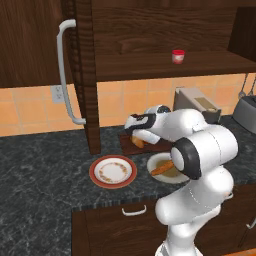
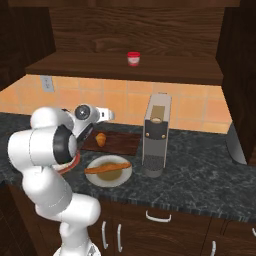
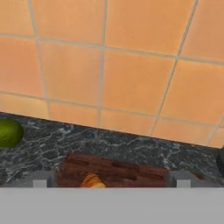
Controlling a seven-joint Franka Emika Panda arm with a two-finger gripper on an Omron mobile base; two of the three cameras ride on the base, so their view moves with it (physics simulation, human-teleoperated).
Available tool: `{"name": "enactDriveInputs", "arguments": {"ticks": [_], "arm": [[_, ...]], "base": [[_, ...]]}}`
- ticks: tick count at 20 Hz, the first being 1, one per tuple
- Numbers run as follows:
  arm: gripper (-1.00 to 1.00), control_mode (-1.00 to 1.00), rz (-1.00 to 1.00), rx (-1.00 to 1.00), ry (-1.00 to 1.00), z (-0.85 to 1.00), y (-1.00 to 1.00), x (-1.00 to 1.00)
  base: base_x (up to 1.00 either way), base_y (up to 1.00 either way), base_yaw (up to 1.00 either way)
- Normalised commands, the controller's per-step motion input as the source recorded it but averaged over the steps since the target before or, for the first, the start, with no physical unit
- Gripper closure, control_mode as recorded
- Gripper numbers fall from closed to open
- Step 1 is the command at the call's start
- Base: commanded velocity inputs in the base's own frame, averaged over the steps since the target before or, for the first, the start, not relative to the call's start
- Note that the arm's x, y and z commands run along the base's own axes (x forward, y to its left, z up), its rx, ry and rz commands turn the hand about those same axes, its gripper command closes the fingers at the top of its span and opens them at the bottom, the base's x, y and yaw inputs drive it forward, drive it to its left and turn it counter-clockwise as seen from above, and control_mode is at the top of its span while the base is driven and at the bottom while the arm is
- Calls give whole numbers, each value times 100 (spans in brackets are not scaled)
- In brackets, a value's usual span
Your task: From the different types of pastries on the counter, select a croissant and place it on the cutting board. Then retrieve a jar of jam from the cabinet and place it alongside the croissant on the cutting board.
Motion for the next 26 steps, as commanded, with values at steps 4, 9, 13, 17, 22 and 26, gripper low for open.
{"name": "enactDriveInputs", "arguments": {"ticks": [4,9,13,17,22,26], "arm": [[-100,-100,-6,10,-8,100,-14,-53],[-100,-100,-11,6,-7,100,-14,-43],[-100,-100,-13,1,-5,82,-1,-21],[-100,-100,-14,0,0,82,0,0],[-100,-100,-13,0,0,100,0,0],[-100,-100,-12,0,0,100,0,0]], "base": [[0,0,0],[0,0,0],[0,0,0],[0,0,0],[0,0,0],[0,0,0]]}}
